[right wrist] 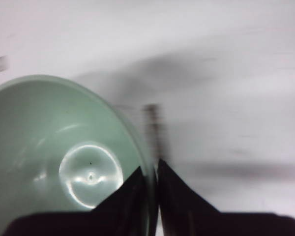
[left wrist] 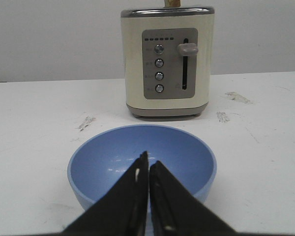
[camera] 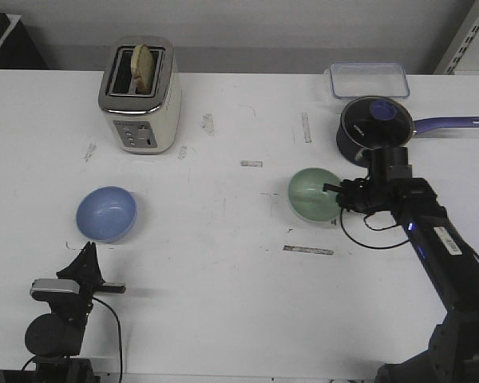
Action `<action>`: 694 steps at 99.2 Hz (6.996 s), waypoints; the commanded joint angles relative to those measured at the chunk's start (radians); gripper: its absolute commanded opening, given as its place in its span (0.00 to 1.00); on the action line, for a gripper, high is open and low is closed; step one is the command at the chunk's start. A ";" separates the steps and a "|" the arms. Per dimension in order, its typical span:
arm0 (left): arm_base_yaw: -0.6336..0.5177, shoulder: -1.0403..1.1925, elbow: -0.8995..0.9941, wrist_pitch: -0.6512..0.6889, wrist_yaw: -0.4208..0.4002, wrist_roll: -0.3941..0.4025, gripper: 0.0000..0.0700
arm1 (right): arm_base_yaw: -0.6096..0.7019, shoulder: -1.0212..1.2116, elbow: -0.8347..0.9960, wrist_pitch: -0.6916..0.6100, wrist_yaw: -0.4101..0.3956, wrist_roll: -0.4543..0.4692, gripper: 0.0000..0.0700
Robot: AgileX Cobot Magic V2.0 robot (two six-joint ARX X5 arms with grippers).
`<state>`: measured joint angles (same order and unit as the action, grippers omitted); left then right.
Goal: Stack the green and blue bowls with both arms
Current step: 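Push the pale green bowl with the right gripper toward the table center, then release the green bowl and retract the right gripper to rest, then move the left gripper forward to the light blue bowl rim, then grasp the rim of the light blue bowl with the left gripper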
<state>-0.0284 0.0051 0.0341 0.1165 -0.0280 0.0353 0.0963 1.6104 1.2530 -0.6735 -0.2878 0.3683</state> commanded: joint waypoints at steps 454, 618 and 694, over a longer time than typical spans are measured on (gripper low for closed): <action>0.000 0.277 0.217 0.040 -0.062 -0.021 0.01 | -0.044 -1.454 -0.939 0.700 0.314 -0.365 0.01; 0.323 1.356 1.098 -0.830 0.152 -0.255 0.80 | -0.044 -1.454 -0.939 0.700 0.314 -0.365 0.01; 0.305 1.530 1.106 -0.801 0.163 -0.257 0.00 | -0.044 -1.454 -0.939 0.700 0.314 -0.365 0.01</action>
<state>0.2764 1.5177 1.1122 -0.6773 0.1341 -0.2211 0.0513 0.1566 0.3069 0.0135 0.0265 0.0067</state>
